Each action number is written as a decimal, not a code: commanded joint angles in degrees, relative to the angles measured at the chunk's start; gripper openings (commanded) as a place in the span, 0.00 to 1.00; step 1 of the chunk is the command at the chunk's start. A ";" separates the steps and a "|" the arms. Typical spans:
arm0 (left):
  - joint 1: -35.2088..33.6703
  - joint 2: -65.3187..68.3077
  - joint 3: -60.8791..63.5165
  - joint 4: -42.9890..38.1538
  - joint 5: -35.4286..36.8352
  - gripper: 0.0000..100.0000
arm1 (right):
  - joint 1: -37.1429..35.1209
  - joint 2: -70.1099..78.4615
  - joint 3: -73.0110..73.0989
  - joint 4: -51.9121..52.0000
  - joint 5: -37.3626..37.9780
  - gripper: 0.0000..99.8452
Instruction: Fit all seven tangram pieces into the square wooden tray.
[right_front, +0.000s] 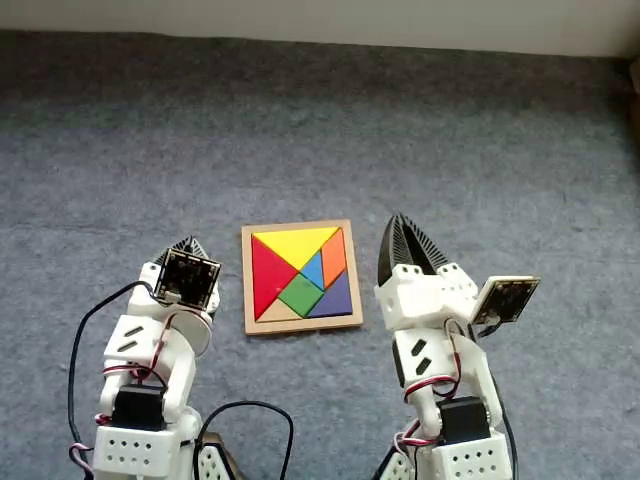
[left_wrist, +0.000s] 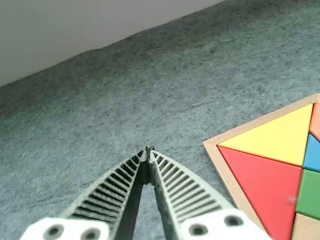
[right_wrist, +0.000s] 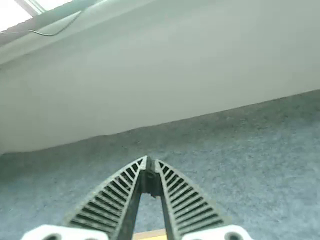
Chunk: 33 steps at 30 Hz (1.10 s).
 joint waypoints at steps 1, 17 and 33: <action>-0.04 -0.48 1.10 0.09 0.26 0.02 | 4.00 -1.19 7.34 4.53 0.53 0.01; -0.92 -0.31 1.10 12.84 0.26 0.02 | 4.00 -1.19 6.99 42.51 0.53 0.01; -5.58 -0.57 1.10 36.22 0.18 0.02 | 3.91 -1.19 6.99 53.49 17.85 0.01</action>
